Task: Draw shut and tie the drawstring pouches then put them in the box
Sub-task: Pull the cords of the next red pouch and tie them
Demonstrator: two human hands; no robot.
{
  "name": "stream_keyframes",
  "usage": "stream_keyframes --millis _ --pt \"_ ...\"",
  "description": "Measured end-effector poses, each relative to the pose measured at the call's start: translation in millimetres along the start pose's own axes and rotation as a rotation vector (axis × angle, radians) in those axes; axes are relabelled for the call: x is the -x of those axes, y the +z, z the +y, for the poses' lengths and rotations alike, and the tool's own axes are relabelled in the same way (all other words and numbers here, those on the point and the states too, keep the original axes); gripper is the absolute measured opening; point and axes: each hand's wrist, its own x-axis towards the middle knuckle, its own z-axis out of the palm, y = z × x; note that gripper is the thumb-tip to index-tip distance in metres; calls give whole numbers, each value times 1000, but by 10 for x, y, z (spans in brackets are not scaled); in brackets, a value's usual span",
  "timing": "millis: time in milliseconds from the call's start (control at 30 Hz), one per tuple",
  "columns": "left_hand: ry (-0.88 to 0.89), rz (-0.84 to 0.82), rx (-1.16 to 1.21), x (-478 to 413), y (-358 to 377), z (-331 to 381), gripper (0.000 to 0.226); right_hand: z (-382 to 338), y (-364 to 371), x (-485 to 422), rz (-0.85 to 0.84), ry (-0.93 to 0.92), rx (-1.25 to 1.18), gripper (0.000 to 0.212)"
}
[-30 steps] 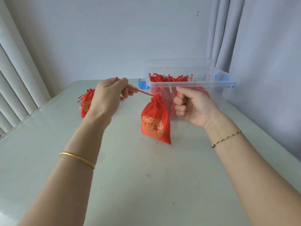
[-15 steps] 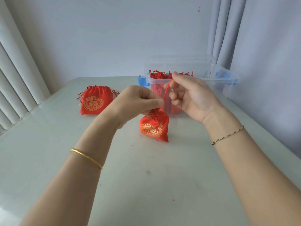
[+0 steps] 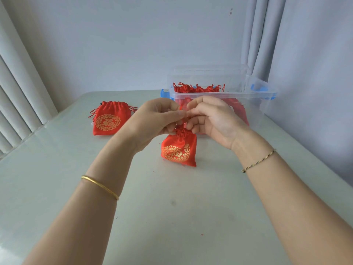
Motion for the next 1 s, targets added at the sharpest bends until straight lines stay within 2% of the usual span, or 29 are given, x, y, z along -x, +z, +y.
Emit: stream_keyframes --millis 200,300,467,533,600,667,800,900,1000 --pt "-50 169 94 -20 -13 5 5 59 38 8 19 -241 375 19" --pt "-49 196 101 -14 -7 21 8 96 67 -17 35 -373 470 23" --pt "-52 223 82 -17 -5 20 11 120 88 -3 123 -565 726 7" --pt "-48 239 80 -17 -8 18 13 138 103 -1 123 -692 857 4" --pt "-35 253 74 -13 -20 26 10 165 116 -20 135 -728 924 4" --pt "1 287 81 -20 -52 30 3 175 118 -34 153 -647 834 4" --pt "69 429 -18 -45 -166 33 13 174 112 -57 165 -291 410 17" --pt "149 353 -130 2 -163 95 18 179 105 -77 172 -72 99 23" --pt "233 296 -425 53 -58 125 15 157 96 -79 146 53 -85 25"
